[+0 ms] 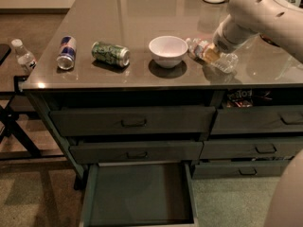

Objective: Pick water bottle from bottom drawer and place on counter

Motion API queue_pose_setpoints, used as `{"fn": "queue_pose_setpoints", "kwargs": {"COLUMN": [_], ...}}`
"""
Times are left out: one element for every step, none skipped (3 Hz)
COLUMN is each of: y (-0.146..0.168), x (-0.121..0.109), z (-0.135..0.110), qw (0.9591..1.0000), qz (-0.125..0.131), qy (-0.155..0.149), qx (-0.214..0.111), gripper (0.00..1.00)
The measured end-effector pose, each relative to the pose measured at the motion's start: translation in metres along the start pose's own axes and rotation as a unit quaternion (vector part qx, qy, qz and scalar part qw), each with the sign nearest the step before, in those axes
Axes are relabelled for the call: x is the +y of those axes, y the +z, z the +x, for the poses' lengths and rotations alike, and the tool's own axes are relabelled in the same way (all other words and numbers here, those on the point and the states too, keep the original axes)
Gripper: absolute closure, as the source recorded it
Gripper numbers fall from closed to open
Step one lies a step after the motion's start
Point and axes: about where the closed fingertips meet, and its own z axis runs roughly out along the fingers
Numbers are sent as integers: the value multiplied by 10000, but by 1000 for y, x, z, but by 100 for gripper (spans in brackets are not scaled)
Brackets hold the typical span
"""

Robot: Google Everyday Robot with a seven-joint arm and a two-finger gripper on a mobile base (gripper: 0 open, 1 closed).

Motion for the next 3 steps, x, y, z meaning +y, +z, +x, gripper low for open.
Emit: {"fn": "queue_pose_setpoints", "kwargs": {"y": [0, 0, 0], "x": [0, 0, 0], "z": [0, 0, 0], "qw": [10000, 10000, 10000], "qz": [0, -1, -1], "qy": [0, 0, -1], "qx": [0, 0, 1], "gripper": [37, 13, 0]}}
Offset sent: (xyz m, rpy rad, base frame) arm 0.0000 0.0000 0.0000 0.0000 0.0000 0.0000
